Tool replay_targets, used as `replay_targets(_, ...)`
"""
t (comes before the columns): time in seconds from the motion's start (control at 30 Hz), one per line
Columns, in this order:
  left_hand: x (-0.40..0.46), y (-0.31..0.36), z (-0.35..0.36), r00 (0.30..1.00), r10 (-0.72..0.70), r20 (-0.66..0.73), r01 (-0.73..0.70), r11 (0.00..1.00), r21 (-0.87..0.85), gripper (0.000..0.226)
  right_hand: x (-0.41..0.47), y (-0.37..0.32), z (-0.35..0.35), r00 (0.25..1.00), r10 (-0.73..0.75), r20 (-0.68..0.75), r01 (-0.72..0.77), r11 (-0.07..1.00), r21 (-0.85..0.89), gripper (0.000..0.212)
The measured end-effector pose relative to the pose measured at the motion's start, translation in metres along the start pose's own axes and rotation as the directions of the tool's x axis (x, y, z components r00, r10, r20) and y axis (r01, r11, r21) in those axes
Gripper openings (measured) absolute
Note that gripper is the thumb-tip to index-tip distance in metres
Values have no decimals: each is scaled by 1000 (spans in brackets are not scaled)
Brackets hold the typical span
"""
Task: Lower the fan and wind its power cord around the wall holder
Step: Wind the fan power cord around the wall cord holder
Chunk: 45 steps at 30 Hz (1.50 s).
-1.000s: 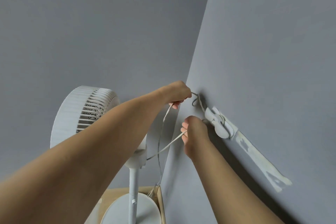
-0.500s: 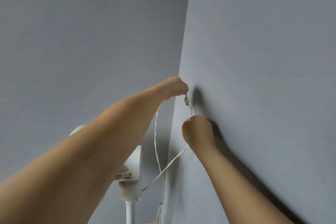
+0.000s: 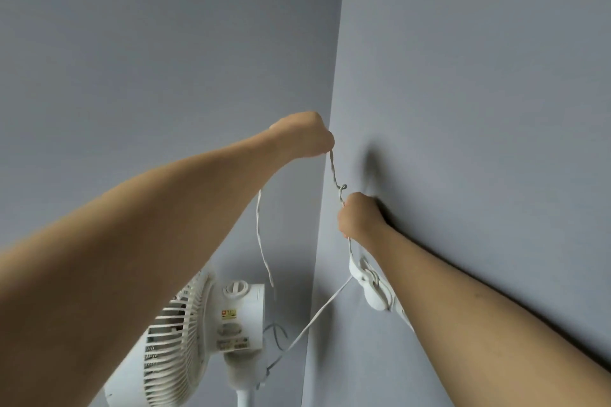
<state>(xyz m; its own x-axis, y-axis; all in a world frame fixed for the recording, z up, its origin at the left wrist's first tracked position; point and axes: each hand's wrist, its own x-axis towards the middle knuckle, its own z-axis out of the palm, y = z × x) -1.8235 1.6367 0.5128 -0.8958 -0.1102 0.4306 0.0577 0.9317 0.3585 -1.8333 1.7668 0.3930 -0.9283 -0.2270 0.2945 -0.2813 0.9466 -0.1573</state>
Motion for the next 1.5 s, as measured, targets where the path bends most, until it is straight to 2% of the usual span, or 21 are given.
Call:
replay_targets(0.07,-9,-6,-8,989,11,148,4,995,-104,15,0,1,0,998,-62,-30,61,997,-46,29)
replay_targets(0.17,-23,-22,-20,937,2,349,84,969,-232,22,3,4,-1,971,-80,-225,61,994,-90,23)
replay_targets(0.27,-30,-40,-19,930,10,367,65,980,-190,25,-2,1,-4,937,-209,-281,87,916,-392,28)
replay_targets(0.37,-34,-52,-10,935,-1,355,81,975,-209,23,-2,4,-9,882,-381,-275,119,747,-654,28)
replay_targets(0.47,-36,-56,4,934,5,357,79,972,-220,18,1,11,-13,873,-420,-247,94,643,-760,31)
replay_targets(0.57,-36,-51,14,939,16,344,33,990,-137,17,-3,13,-10,869,-404,-285,66,666,-743,31)
replay_targets(0.63,-37,-49,12,944,26,328,-12,999,-45,18,-7,13,-8,848,-385,-366,78,772,-631,28)
replay_targets(0.67,-37,-50,12,955,39,295,-42,999,4,18,-10,11,-7,843,-328,-426,76,857,-509,26)
replay_targets(0.73,-38,-50,10,983,99,152,-116,988,104,19,-15,4,-4,853,-143,-503,101,989,-110,19)
replay_targets(0.8,-38,-46,8,980,196,-25,-187,961,201,23,-20,-6,-3,911,64,-407,97,927,362,13)
replay_targets(0.83,-37,-41,6,962,255,-95,-221,936,275,23,-21,-10,-2,932,111,-346,85,859,506,13)
replay_targets(0.93,-38,-23,-3,846,519,-124,-362,730,580,20,-28,-6,-11,931,172,-321,48,814,578,19)
replay_targets(1.0,-36,-19,-13,780,615,-115,-393,624,675,24,-31,4,-18,920,251,-301,15,745,667,19)
replay_targets(1.03,-34,-20,-19,779,606,-159,-368,648,666,26,-32,9,-20,922,273,-274,7,697,717,21)
replay_targets(1.1,-27,-20,-38,798,494,-344,-258,797,546,17,-40,11,-25,951,244,-188,-2,615,788,17)
replay_targets(1.17,-21,-18,-59,819,284,-498,-122,935,333,23,-47,11,-31,971,213,-107,-24,534,845,11)
replay_targets(1.23,-19,-8,-79,835,72,-545,-37,997,74,35,-55,11,-41,982,181,-49,-43,472,881,8)
replay_targets(1.33,-16,19,-105,879,-84,-468,-10,981,-195,43,-58,11,-50,995,81,65,-88,322,943,14)
replay_targets(1.37,-18,28,-110,902,-105,-420,0,970,-243,41,-60,11,-50,997,43,69,-79,325,943,21)
replay_targets(1.43,-23,40,-116,955,-117,-272,40,961,-272,33,-64,12,-42,1000,-23,-10,20,466,885,29)
replay_targets(1.5,-28,42,-115,991,-99,-94,66,950,-307,29,-72,14,-38,994,-70,-86,111,582,806,25)
